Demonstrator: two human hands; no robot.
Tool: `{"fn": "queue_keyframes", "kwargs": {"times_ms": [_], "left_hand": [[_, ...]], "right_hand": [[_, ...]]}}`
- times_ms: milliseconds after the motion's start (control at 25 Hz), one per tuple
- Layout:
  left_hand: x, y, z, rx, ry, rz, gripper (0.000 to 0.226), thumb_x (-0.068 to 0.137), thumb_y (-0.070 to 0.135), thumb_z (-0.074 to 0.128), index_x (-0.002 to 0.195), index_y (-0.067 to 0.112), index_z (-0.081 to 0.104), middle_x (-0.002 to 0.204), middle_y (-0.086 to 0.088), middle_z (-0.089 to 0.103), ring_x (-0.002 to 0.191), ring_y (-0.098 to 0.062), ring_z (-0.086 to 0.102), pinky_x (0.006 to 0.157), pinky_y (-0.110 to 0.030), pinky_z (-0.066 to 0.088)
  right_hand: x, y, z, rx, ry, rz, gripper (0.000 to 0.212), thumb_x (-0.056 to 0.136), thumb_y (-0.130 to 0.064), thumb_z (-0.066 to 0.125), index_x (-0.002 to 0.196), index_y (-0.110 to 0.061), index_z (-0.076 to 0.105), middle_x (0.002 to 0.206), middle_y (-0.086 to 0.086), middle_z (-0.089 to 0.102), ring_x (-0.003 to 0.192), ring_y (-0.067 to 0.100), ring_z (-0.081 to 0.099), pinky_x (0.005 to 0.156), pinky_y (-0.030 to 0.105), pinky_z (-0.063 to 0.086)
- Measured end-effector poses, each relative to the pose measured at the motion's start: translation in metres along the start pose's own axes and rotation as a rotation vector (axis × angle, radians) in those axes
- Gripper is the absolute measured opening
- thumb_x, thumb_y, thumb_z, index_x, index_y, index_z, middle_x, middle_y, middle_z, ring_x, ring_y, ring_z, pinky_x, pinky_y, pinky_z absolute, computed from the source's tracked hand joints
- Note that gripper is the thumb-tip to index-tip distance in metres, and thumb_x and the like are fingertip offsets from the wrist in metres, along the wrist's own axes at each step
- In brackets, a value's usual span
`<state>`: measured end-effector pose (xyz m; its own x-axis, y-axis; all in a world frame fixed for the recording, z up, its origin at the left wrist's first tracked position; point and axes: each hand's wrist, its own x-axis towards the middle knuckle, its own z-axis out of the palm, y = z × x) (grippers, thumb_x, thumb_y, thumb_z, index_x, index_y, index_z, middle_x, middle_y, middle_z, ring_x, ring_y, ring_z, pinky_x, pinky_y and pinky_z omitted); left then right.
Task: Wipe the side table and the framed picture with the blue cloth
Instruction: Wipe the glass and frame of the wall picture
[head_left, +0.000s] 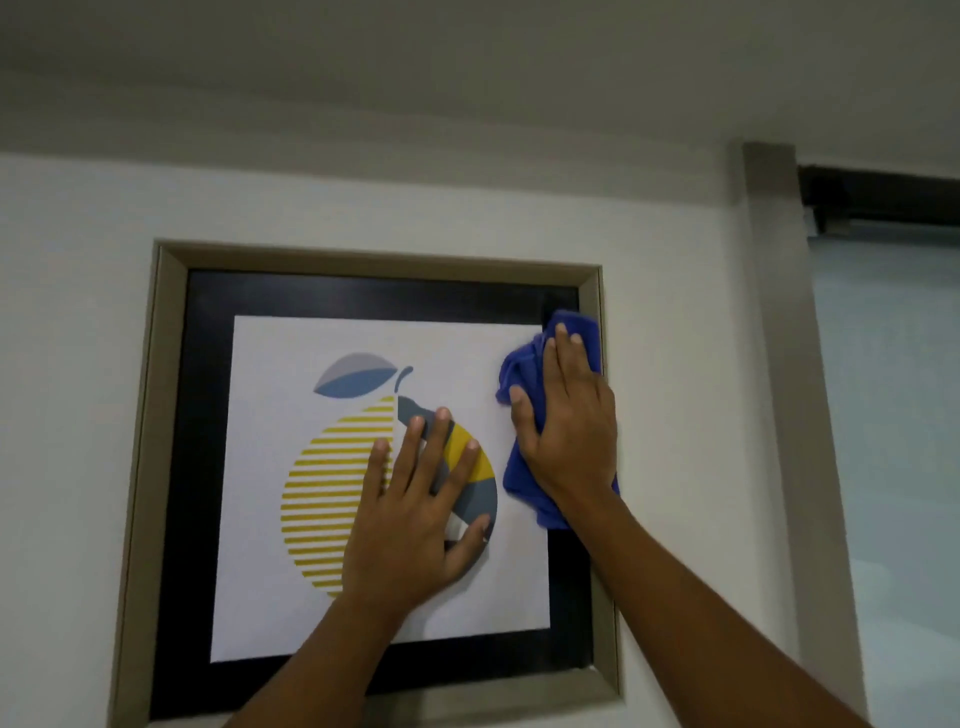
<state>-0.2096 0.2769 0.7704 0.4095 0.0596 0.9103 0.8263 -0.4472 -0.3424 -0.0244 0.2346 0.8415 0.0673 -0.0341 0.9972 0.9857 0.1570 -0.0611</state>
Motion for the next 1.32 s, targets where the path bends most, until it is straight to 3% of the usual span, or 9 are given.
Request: {"fn": "queue_keyframes", "kwargs": {"times_ms": [160, 240, 400, 600, 720, 800, 1040, 1160, 1320], "left_hand": [[0.001, 0.000, -0.003, 0.043, -0.037, -0.002, 0.076, 0.096, 0.064, 0.030, 0.158, 0.020, 0.025, 0.168, -0.015, 0.011, 0.155, -0.034, 0.006, 0.123, -0.058, 0.011], [-0.001, 0.001, -0.005, 0.049, -0.054, -0.011, 0.076, 0.096, 0.063, 0.032, 0.158, 0.020, 0.027, 0.168, -0.015, 0.012, 0.155, -0.034, 0.008, 0.123, -0.058, 0.012], [-0.002, -0.002, -0.003, -0.003, -0.050, -0.009, 0.075, 0.096, 0.064, 0.034, 0.157, 0.022, 0.028, 0.168, -0.013, 0.013, 0.155, -0.033, 0.009, 0.123, -0.057, 0.012], [-0.003, -0.003, 0.004, -0.017, -0.015, -0.006, 0.073, 0.094, 0.064, 0.040, 0.155, 0.023, 0.034, 0.169, -0.009, 0.015, 0.155, -0.031, 0.013, 0.123, -0.053, 0.010], [0.000, -0.003, 0.008, 0.029, -0.016, 0.001, 0.076, 0.094, 0.065, 0.039, 0.156, 0.022, 0.032, 0.169, -0.009, 0.014, 0.155, -0.032, 0.012, 0.123, -0.053, 0.008], [0.000, -0.002, 0.006, 0.031, -0.021, 0.000, 0.076, 0.094, 0.066, 0.037, 0.156, 0.022, 0.031, 0.169, -0.010, 0.015, 0.155, -0.033, 0.012, 0.122, -0.054, 0.010], [0.002, 0.000, -0.002, 0.041, -0.027, -0.005, 0.074, 0.095, 0.066, 0.031, 0.153, 0.021, 0.037, 0.165, -0.013, 0.022, 0.152, -0.034, 0.015, 0.117, -0.055, 0.019], [0.000, -0.001, 0.001, 0.040, -0.012, -0.005, 0.075, 0.094, 0.067, 0.032, 0.154, 0.021, 0.036, 0.165, -0.013, 0.022, 0.153, -0.034, 0.015, 0.119, -0.054, 0.016], [0.000, -0.002, 0.000, 0.029, 0.033, 0.008, 0.072, 0.094, 0.060, 0.041, 0.154, 0.021, 0.038, 0.167, -0.013, 0.019, 0.155, -0.032, 0.014, 0.122, -0.054, 0.011]], "right_hand": [[-0.141, 0.005, -0.012, -0.018, -0.122, -0.017, 0.072, 0.098, -0.047, 0.044, 0.150, 0.001, 0.033, 0.162, 0.010, 0.025, 0.148, 0.026, 0.025, 0.117, 0.033, 0.026], [-0.163, 0.006, -0.019, -0.020, -0.175, -0.039, 0.075, 0.098, -0.053, 0.040, 0.149, 0.001, 0.034, 0.162, 0.009, 0.023, 0.149, 0.025, 0.024, 0.115, 0.033, 0.028], [-0.078, 0.007, -0.007, -0.055, -0.149, -0.089, 0.078, 0.100, -0.059, 0.032, 0.152, -0.001, 0.029, 0.163, 0.010, 0.021, 0.150, 0.021, 0.018, 0.116, 0.025, 0.016], [0.060, -0.002, 0.001, -0.059, 0.000, -0.102, 0.073, 0.095, -0.057, 0.037, 0.149, -0.007, 0.039, 0.162, 0.008, 0.024, 0.144, 0.027, 0.029, 0.106, 0.038, 0.033], [0.048, -0.004, 0.004, -0.008, 0.069, -0.046, 0.070, 0.094, -0.053, 0.041, 0.147, -0.007, 0.042, 0.156, 0.010, 0.036, 0.138, 0.031, 0.040, 0.106, 0.042, 0.038], [-0.005, -0.002, 0.004, 0.006, 0.022, 0.004, 0.073, 0.094, -0.054, 0.043, 0.148, -0.006, 0.039, 0.155, 0.010, 0.038, 0.138, 0.030, 0.041, 0.107, 0.041, 0.039], [-0.144, 0.013, -0.010, -0.202, -0.182, -0.129, 0.084, 0.093, -0.071, 0.026, 0.138, -0.001, 0.039, 0.147, 0.013, 0.036, 0.129, 0.034, 0.040, 0.115, 0.036, 0.021], [-0.102, 0.007, -0.011, -0.146, -0.221, -0.113, 0.086, 0.093, -0.070, 0.032, 0.147, -0.003, 0.035, 0.154, 0.013, 0.036, 0.137, 0.034, 0.041, 0.113, 0.039, 0.030], [0.026, -0.003, -0.015, -0.068, -0.148, -0.087, 0.080, 0.095, -0.053, 0.051, 0.152, -0.003, 0.028, 0.159, 0.015, 0.029, 0.145, 0.032, 0.031, 0.113, 0.040, 0.032]]}}
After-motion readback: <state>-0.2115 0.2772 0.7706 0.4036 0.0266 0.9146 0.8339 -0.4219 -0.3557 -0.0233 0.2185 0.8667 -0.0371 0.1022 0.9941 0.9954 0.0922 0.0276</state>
